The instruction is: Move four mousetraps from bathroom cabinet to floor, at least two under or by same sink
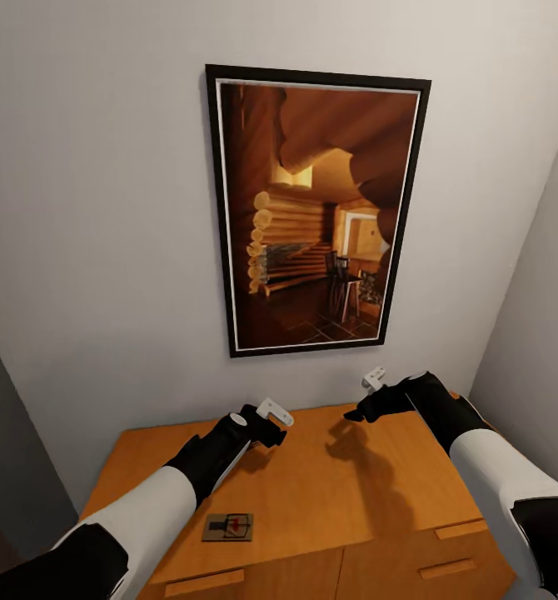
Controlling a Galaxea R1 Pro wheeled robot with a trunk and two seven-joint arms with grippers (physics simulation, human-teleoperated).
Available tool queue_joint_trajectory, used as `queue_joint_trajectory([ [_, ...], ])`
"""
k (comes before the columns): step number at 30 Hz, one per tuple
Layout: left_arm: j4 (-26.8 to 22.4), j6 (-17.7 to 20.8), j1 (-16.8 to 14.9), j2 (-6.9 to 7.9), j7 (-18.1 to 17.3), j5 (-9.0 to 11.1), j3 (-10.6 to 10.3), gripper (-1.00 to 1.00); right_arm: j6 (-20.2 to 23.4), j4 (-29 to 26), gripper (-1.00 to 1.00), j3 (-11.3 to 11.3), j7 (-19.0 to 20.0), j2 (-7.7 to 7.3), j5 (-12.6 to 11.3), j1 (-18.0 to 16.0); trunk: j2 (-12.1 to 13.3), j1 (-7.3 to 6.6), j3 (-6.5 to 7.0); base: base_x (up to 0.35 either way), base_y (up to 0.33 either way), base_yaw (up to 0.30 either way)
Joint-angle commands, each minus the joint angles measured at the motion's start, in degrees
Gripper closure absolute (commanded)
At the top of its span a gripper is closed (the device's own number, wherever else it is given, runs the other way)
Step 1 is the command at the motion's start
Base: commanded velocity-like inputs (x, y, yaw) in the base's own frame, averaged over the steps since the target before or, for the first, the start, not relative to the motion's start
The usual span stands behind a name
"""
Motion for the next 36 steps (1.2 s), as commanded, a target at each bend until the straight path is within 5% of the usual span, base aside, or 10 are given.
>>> queue_joint_trajectory([
  [1,-0.07,0.24,-0.02,0.00,-0.26,-0.50,-0.02,-1.00,0.16,-0.12,-1.00,0.15,0.27,-0.03,0.38,0.00,-0.05,0.02,-0.03,0.000,0.000,-0.009],
  [36,0.03,-3.29,-0.04,0.37,-0.40,-0.06,0.29,-1.00,0.22,1.19,-1.00,0.23,0.16,-0.01,0.38,0.00,-0.05,0.02,-0.03,-0.003,0.002,-0.065],
])
